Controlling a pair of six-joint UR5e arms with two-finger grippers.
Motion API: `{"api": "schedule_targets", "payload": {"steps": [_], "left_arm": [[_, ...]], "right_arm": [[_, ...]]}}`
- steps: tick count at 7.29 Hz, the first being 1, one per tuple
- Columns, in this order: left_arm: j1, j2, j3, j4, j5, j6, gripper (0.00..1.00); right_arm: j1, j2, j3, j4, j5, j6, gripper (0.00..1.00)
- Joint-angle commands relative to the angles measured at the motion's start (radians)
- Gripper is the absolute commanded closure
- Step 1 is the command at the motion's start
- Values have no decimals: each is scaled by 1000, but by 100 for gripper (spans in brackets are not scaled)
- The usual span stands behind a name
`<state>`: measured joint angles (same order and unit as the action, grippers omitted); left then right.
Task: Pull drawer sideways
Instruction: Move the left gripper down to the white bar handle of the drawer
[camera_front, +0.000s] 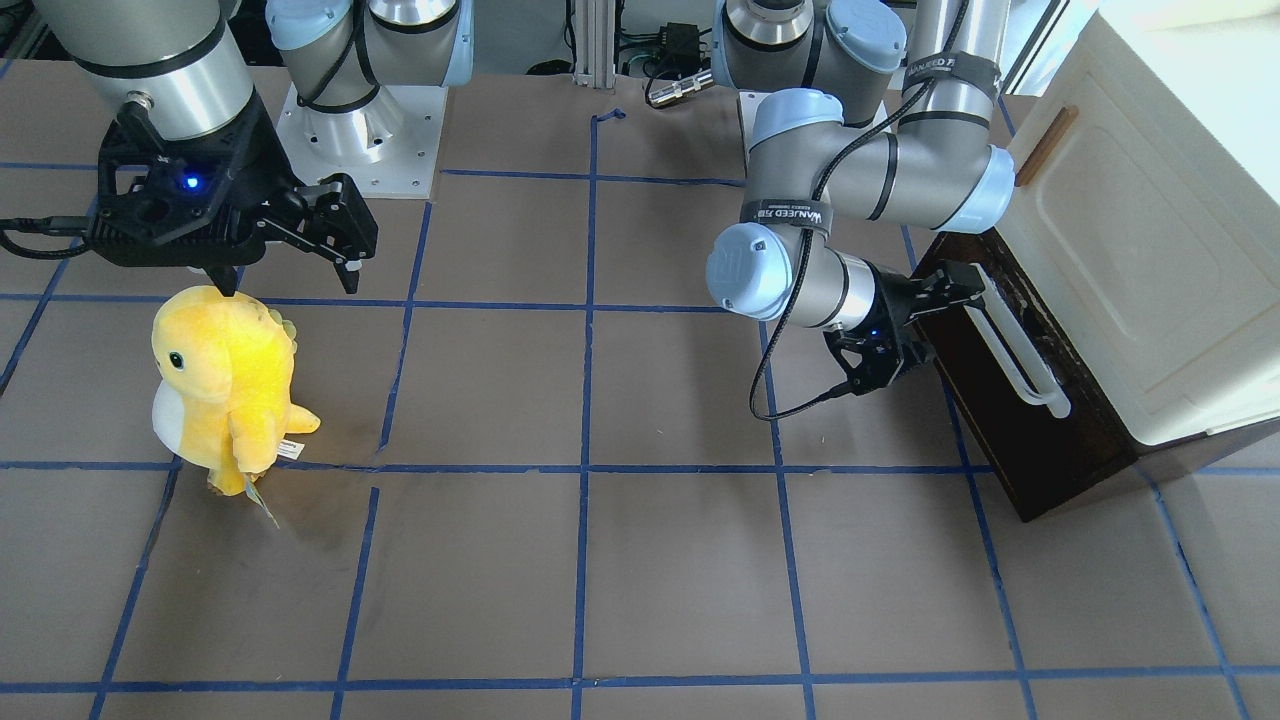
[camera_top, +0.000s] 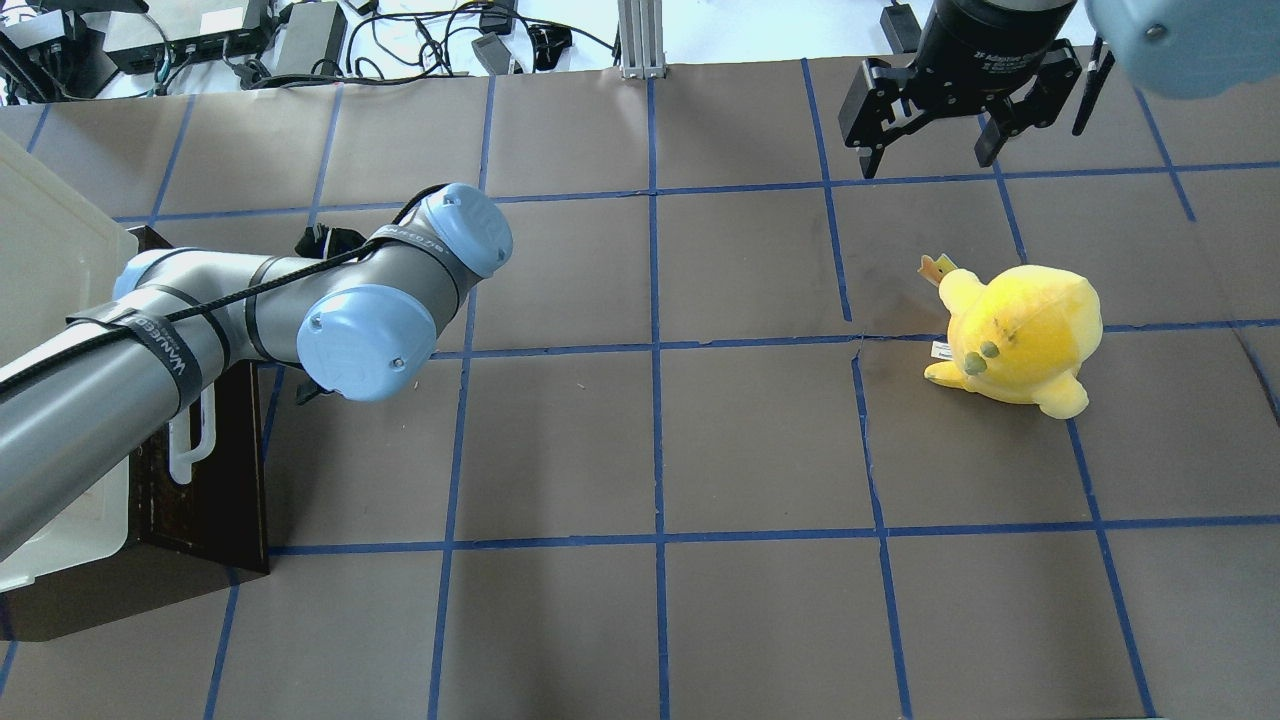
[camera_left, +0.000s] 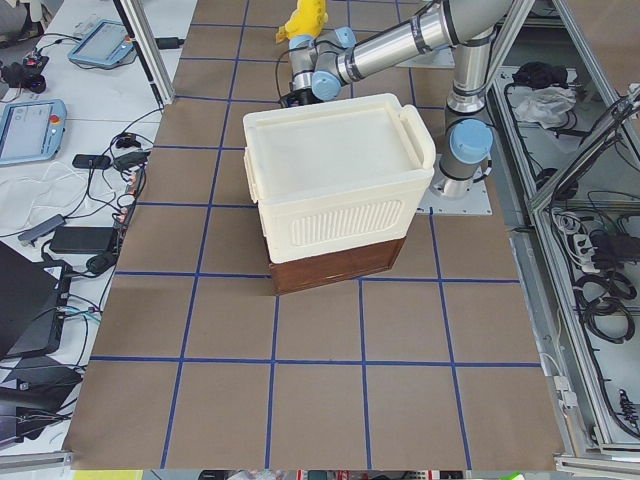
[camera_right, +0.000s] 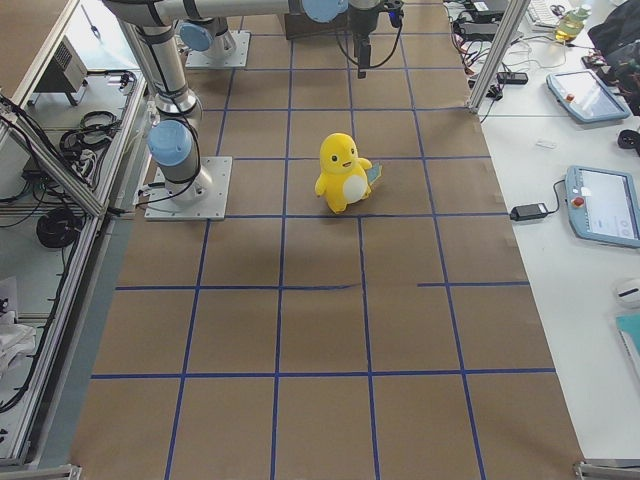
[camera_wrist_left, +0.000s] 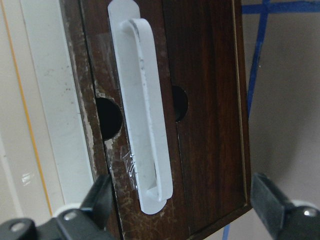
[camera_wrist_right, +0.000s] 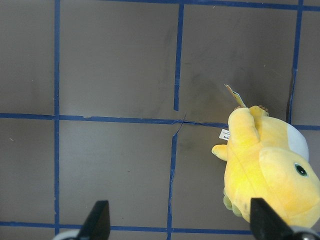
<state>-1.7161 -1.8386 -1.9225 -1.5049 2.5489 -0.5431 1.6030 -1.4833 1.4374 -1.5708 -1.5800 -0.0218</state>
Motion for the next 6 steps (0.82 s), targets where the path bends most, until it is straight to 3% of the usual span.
{"api": "schedule_targets", "payload": {"steps": [1,6], "left_arm": [[0,-34,-48,-1,152,-12,0],[0,-86,-101,-35,241,-73,0]], "right_arm": [[0,0,0,0,0,0,0],[0,0,0,0,0,0,0]]}}
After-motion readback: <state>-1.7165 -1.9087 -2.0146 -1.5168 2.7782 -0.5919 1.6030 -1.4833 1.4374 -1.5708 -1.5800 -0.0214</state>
